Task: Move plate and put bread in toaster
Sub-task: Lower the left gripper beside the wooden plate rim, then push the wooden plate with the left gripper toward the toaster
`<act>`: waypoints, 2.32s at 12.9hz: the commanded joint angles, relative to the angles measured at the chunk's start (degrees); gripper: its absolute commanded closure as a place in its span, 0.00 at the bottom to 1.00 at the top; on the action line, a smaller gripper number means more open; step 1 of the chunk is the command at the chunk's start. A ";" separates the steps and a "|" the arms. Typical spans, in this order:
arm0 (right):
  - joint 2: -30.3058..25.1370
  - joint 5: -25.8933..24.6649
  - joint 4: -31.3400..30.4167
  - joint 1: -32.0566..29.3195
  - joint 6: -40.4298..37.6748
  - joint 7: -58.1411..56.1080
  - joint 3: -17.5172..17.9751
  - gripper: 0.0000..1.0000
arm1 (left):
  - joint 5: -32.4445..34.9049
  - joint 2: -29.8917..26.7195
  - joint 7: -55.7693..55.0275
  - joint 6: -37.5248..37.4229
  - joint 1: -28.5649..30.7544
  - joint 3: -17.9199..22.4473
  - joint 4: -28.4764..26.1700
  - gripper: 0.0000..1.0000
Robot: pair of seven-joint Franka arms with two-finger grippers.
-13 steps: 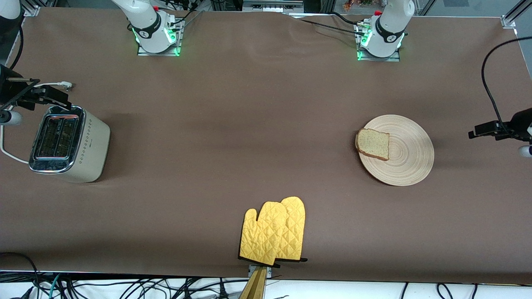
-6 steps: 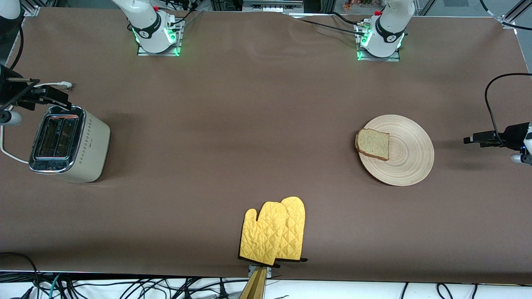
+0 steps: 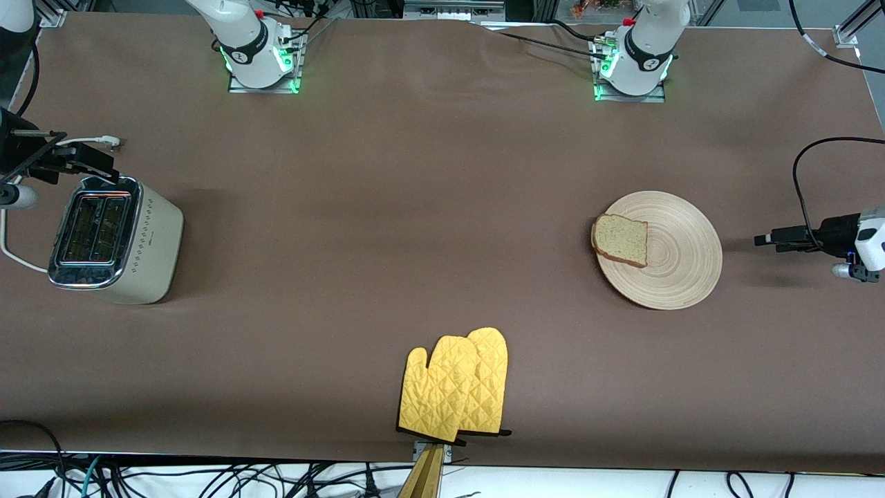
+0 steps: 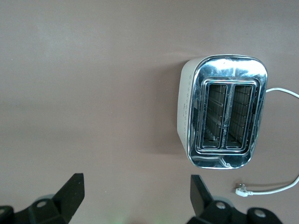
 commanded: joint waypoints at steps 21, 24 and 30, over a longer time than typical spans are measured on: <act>0.47 0.40 1.20 -0.37 -0.33 -0.53 0.24 0.00 | -19.42 12.16 12.37 -10.53 0.97 -1.76 0.21 0.35; 0.47 0.40 1.20 -0.37 -0.33 -0.53 0.16 0.00 | -19.42 12.95 12.54 -9.74 0.62 -1.76 -0.23 0.71; 0.56 0.49 1.20 -0.37 -0.33 -0.53 0.24 0.00 | -19.42 13.66 12.28 -7.71 0.18 -1.76 -0.32 1.00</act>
